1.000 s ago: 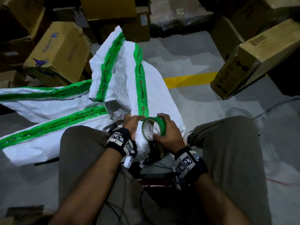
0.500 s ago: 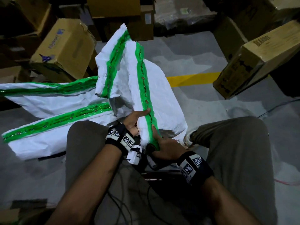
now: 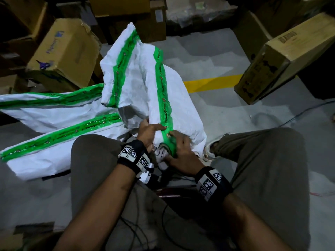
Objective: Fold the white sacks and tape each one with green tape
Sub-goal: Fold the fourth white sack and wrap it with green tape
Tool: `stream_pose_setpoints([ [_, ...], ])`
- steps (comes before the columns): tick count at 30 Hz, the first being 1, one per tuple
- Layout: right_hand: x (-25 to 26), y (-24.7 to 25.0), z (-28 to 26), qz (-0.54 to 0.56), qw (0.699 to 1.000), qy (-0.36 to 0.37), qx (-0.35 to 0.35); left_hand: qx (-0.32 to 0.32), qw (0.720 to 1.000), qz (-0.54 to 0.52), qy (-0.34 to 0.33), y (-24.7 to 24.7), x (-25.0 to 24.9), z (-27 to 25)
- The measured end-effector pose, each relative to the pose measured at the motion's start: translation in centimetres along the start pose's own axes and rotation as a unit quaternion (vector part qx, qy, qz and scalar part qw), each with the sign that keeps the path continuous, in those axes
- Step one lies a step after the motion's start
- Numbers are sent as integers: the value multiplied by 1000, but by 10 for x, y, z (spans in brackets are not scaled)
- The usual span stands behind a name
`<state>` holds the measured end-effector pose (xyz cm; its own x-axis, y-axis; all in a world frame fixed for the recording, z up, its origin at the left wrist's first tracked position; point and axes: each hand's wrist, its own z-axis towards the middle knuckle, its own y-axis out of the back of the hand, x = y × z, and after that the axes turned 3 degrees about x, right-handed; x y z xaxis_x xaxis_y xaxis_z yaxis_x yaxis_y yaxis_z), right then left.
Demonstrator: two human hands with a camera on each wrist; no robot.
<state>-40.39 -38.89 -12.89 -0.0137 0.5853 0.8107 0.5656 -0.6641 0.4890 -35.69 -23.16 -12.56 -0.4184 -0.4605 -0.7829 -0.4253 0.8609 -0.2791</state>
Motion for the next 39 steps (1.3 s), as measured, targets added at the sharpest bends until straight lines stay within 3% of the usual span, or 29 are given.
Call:
stream_pose_setpoints([
  [6, -10, -20, 0, -48, 995, -29, 80, 47, 994, -50, 80, -1, 4, -1],
  [11, -14, -14, -2, 30, 998, -25, 52, 67, 989, -75, 113, -1, 0, 0],
  [14, -14, 8, 1, 0, 1000, -18, -24, 80, 987, -40, 130, -9, 1, -9],
  [17, -13, 29, 10, 29, 991, 1, -131, 77, 996, -7, 40, -24, 6, -16],
  [19, -10, 39, 18, 121, 978, -48, -163, 100, 995, 16, -6, -31, 11, -22],
  [21, -5, 43, 24, 154, 968, -128, -152, 179, 982, 64, -23, -33, 15, -25],
  [24, 2, 48, 23, 68, 977, -161, -125, 287, 946, 153, -10, -31, 15, -31],
  [29, 0, 58, 22, 26, 980, -160, -114, 336, 923, 186, -18, -28, 24, -28],
  [32, -4, 68, 29, 41, 979, -147, -132, 301, 925, 227, -33, -27, 30, -24],
  [34, -7, 69, 34, 124, 969, -155, -146, 260, 912, 307, -75, -27, 37, -24],
  [37, -5, 71, 36, 286, 926, -162, -186, 217, 895, 383, -75, -25, 61, -27],
  [39, -4, 75, 35, 384, 888, -149, -204, 127, 880, 452, -64, -28, 63, -36],
])
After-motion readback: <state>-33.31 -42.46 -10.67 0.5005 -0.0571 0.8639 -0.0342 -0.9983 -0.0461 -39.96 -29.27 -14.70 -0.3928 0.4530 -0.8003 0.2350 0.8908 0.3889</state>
